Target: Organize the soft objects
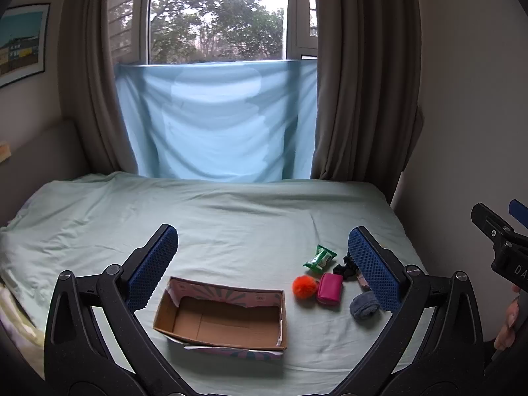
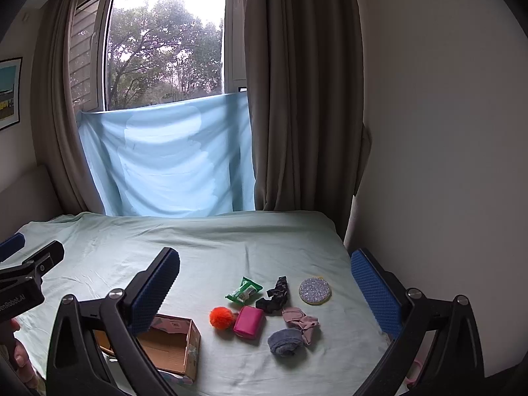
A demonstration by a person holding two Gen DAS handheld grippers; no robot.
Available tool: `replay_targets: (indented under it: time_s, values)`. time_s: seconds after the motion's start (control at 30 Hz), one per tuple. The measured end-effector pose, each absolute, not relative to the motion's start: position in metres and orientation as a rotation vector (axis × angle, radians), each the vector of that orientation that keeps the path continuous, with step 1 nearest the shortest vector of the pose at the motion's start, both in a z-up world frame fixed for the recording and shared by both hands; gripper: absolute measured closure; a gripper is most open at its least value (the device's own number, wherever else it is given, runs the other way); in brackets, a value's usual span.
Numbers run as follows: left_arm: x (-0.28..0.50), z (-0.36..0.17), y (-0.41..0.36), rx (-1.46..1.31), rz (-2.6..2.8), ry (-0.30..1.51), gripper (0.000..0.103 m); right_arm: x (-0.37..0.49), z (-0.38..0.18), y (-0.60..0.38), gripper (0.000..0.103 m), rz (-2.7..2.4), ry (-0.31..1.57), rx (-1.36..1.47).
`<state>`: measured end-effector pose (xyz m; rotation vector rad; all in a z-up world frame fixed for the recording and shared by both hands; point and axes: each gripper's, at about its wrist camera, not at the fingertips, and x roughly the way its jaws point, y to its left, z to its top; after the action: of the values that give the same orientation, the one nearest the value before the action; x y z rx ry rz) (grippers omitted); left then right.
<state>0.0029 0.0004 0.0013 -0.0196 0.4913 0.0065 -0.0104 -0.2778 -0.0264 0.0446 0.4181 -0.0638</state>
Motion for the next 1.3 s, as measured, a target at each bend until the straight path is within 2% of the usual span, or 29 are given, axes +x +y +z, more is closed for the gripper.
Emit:
replay_targets:
  time_s: [1.3]
  values:
    - [0.020, -0.003, 0.007, -0.008, -0.029, 0.534, 0.000, -0.006, -0.025, -0.270, 0.000, -0.128, 0.429, 0.046]
